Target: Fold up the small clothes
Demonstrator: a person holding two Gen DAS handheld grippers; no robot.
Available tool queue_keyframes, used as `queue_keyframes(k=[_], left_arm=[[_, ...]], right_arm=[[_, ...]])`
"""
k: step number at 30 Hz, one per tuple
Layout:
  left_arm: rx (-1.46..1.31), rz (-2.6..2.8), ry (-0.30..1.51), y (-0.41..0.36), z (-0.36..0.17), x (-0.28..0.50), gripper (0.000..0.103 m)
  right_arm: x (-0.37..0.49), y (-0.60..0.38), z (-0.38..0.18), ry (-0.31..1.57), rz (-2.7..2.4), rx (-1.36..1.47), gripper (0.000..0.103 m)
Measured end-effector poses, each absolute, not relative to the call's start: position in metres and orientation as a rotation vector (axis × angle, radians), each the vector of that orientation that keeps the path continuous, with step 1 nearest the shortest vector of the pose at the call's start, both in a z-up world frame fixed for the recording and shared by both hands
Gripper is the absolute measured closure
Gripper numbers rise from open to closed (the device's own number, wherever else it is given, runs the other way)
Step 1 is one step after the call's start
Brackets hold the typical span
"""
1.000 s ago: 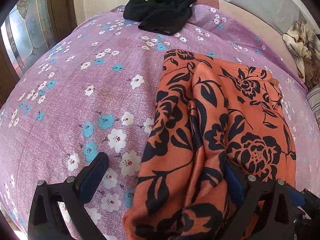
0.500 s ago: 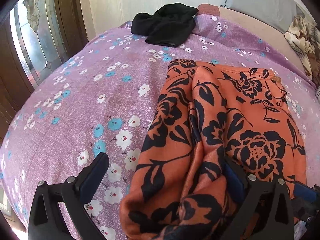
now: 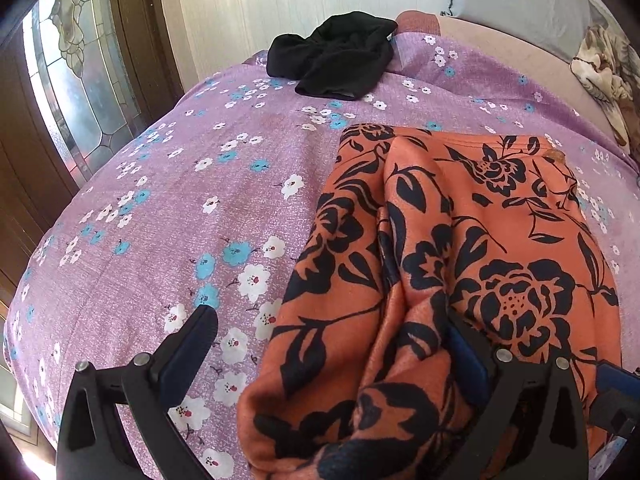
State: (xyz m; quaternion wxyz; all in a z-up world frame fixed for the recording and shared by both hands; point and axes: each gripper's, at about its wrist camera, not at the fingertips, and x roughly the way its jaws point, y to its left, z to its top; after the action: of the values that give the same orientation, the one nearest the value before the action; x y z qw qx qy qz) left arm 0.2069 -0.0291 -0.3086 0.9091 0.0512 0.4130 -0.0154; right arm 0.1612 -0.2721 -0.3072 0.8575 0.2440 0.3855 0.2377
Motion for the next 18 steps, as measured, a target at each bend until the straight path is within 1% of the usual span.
queue_keyframes(k=[18], left_arm=[[0.098, -0.033, 0.851, -0.0277, -0.3093, 0.2085, 0.0]], right_arm=[[0.1603, -0.2737, -0.3074, 0.802, 0.502, 0.537, 0.064]])
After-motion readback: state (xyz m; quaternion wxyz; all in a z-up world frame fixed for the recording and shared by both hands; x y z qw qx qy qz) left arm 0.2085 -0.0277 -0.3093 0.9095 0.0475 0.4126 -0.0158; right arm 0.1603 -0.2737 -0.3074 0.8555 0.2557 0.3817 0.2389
